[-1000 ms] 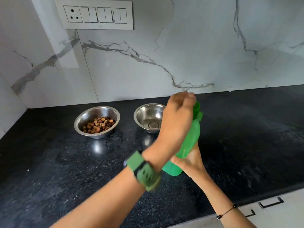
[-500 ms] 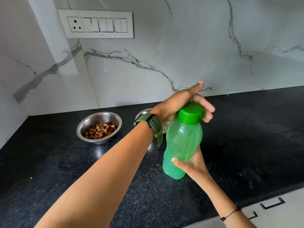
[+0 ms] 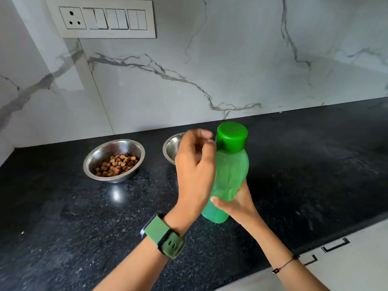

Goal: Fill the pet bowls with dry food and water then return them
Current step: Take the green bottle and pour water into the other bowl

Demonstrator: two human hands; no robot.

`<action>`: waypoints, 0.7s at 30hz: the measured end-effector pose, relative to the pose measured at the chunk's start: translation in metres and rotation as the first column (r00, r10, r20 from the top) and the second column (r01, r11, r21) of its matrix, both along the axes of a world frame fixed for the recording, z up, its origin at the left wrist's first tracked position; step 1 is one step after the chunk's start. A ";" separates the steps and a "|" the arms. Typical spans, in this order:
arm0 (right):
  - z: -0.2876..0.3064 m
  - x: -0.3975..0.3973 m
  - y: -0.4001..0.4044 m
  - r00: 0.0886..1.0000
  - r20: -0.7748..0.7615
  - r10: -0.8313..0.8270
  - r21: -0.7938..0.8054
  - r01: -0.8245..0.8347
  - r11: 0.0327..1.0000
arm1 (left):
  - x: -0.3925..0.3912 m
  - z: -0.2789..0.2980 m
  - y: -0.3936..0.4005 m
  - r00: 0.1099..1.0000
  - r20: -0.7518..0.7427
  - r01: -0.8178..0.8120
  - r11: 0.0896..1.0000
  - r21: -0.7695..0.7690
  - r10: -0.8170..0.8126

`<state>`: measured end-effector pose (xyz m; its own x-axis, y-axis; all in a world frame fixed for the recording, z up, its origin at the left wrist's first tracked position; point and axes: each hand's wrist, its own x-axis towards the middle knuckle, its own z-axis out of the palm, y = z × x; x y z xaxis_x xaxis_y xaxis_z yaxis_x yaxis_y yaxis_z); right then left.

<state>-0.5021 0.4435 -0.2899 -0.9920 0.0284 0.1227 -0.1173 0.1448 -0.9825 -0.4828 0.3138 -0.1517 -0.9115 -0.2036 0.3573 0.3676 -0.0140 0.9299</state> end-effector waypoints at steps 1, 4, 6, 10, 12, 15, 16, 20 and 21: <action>-0.001 0.000 0.000 1.000 0.002 -0.002 -0.002 0.002 1.000 | -0.004 0.001 -0.001 0.999 -0.011 0.043 0.999 0.031 -0.043; -0.001 0.001 0.001 1.000 0.002 -0.007 0.007 0.007 1.000 | -0.021 0.009 -0.006 0.944 -0.057 0.322 0.945 -0.052 -0.325; 0.000 0.001 0.001 1.000 0.001 -0.005 0.015 0.005 1.000 | -0.034 0.017 -0.011 0.849 0.022 0.525 0.838 -0.149 -0.528; 0.000 0.000 0.000 1.000 0.001 0.003 0.007 -0.003 1.000 | -0.049 0.025 -0.021 0.686 0.216 0.724 0.625 -0.291 -0.694; 0.000 0.000 0.001 1.000 0.003 0.003 0.005 -0.003 1.000 | -0.051 0.025 -0.021 0.707 0.212 0.703 0.637 -0.316 -0.675; 0.000 0.000 0.000 1.000 -0.007 -0.005 0.012 0.005 1.000 | -0.047 0.026 -0.016 0.790 0.182 0.608 0.710 -0.355 -0.585; 0.000 0.000 0.000 1.000 -0.009 -0.005 0.016 0.005 1.000 | -0.045 0.027 -0.013 0.835 0.156 0.541 0.736 -0.407 -0.527; 0.001 0.001 0.000 1.000 -0.009 0.002 0.018 -0.002 1.000 | -0.031 0.040 0.003 0.961 -0.050 0.203 0.819 -0.536 -0.272; 0.002 0.002 0.000 1.000 -0.010 0.009 0.017 -0.009 1.000 | -0.028 0.047 0.005 0.971 -0.082 0.161 0.868 -0.469 -0.224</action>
